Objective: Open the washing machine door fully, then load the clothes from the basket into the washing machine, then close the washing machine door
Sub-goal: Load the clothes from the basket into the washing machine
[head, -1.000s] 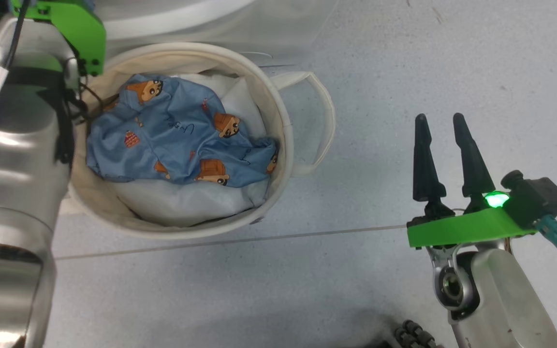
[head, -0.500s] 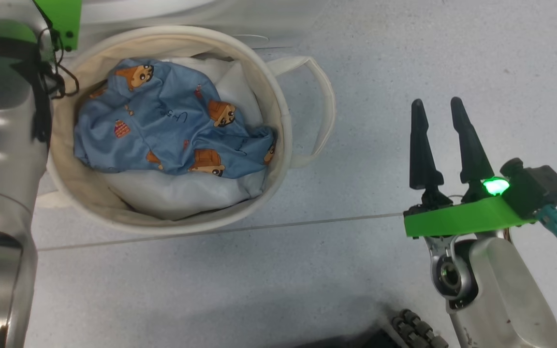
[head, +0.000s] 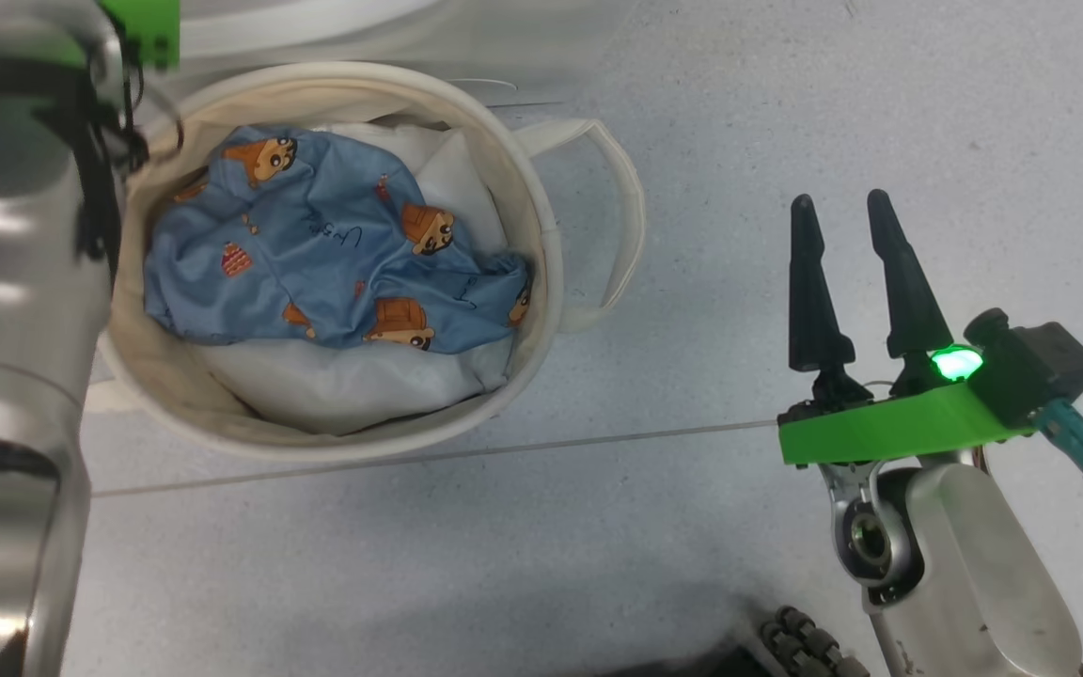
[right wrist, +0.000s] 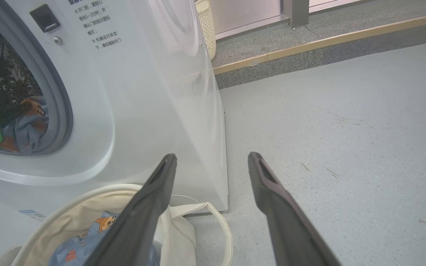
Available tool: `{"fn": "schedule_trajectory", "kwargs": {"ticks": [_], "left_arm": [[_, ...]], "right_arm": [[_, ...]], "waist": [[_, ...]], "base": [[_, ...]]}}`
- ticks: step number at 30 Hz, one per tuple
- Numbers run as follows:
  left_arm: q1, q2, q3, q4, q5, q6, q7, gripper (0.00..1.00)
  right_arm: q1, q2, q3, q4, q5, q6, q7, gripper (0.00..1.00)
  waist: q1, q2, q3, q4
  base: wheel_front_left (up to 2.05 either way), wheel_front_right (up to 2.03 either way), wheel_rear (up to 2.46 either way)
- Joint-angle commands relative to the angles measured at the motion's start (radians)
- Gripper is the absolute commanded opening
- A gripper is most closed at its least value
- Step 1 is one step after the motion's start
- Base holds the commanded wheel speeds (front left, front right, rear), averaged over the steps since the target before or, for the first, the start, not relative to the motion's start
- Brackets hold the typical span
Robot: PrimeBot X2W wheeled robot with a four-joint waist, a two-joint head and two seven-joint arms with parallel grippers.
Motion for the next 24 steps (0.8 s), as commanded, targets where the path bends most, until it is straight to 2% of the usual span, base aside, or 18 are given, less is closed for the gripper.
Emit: {"fn": "schedule_trajectory", "kwargs": {"ticks": [1, 6, 11, 20, 24], "left_arm": [[-0.070, 0.032, 0.029, -0.069, -0.021, 0.013, -0.080, 0.00], [-0.097, 0.034, 0.051, -0.145, -0.045, 0.011, -0.118, 0.00], [-0.126, 0.064, 0.067, -0.227, -0.053, 0.009, -0.120, 0.00], [-0.264, 0.126, 0.099, -0.238, -0.063, 0.003, -0.120, 0.00], [-0.327, 0.161, 0.097, -0.258, -0.042, 0.025, -0.120, 0.00]], "right_arm": [[0.026, -0.003, 0.026, -0.028, 0.002, 0.000, -0.005, 1.00], [0.022, -0.003, 0.036, -0.032, 0.005, 0.000, -0.005, 1.00], [0.013, -0.003, 0.049, -0.036, 0.013, 0.000, -0.005, 1.00], [-0.008, -0.003, 0.057, -0.053, 0.045, 0.000, -0.005, 1.00], [-0.021, -0.003, 0.064, -0.060, 0.059, 0.000, -0.005, 1.00]], "waist": [[-0.0001, 0.0000, 0.002, -0.001], [-0.0001, 0.0000, 0.017, -0.009], [-0.0001, 0.0000, 0.050, -0.033], [-0.0001, 0.0000, 0.142, -0.098], [-0.0001, 0.0000, 0.181, -0.124]], "base": [[0.00, 0.00, 0.00], [0.00, 0.00, 0.00], [0.00, 0.00, 0.00], [0.00, 0.00, 0.00], [0.00, 0.00, 0.00]]}}
